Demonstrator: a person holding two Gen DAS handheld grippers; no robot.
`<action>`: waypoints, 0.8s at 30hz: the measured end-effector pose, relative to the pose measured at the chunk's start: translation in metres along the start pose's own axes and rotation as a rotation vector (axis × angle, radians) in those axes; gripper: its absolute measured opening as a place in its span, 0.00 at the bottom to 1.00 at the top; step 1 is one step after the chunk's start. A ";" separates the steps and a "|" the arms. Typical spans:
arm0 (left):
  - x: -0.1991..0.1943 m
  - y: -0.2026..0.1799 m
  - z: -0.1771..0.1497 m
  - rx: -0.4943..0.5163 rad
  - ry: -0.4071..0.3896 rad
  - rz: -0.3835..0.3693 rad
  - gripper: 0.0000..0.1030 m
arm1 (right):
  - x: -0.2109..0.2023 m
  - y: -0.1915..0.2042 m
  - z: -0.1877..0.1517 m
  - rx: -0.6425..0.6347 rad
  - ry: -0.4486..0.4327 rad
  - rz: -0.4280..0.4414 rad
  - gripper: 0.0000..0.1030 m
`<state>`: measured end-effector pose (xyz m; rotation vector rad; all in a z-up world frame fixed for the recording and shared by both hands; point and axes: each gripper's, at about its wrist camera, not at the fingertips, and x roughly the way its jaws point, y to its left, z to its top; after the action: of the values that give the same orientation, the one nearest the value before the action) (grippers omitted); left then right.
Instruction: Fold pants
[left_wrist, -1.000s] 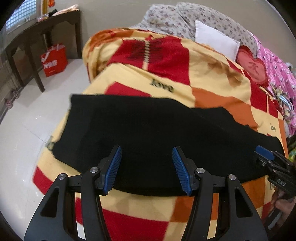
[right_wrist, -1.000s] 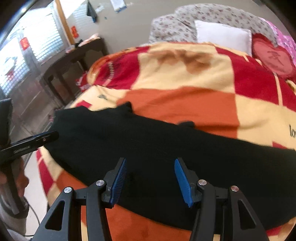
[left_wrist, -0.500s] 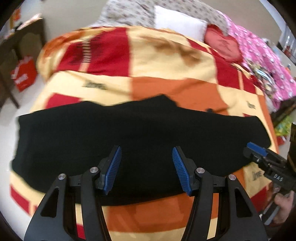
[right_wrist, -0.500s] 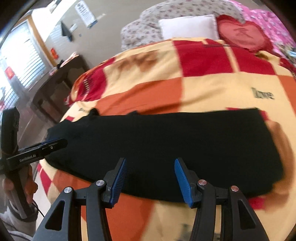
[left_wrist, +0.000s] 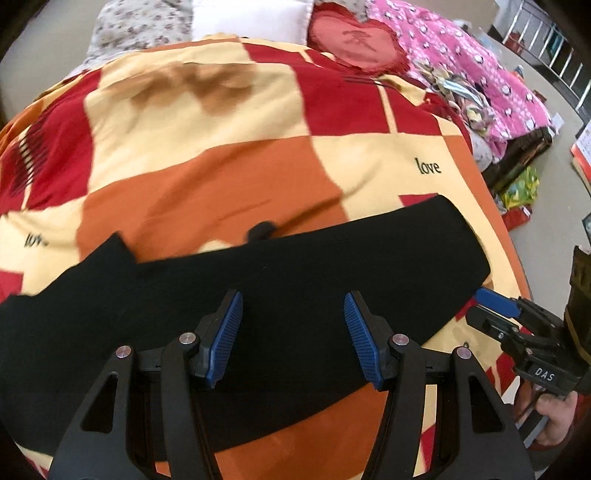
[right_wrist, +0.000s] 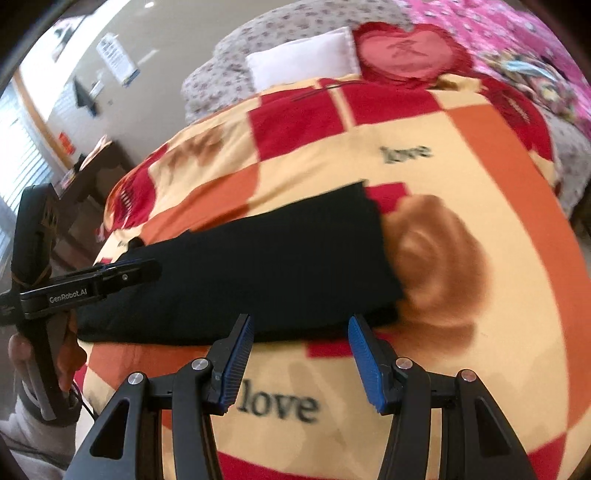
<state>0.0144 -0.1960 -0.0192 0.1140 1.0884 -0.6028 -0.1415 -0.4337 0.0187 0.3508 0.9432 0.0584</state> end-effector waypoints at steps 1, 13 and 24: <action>0.002 -0.004 0.003 0.009 0.005 -0.005 0.56 | -0.002 -0.005 -0.001 0.017 -0.003 0.004 0.50; 0.008 -0.022 0.013 0.041 0.020 -0.044 0.56 | 0.011 -0.023 0.012 0.092 -0.054 0.046 0.12; 0.044 -0.071 0.061 0.138 0.043 -0.146 0.76 | -0.015 -0.037 -0.011 0.076 -0.061 0.030 0.47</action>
<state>0.0404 -0.2954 -0.0134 0.1692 1.1029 -0.8098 -0.1635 -0.4685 0.0127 0.4350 0.8813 0.0388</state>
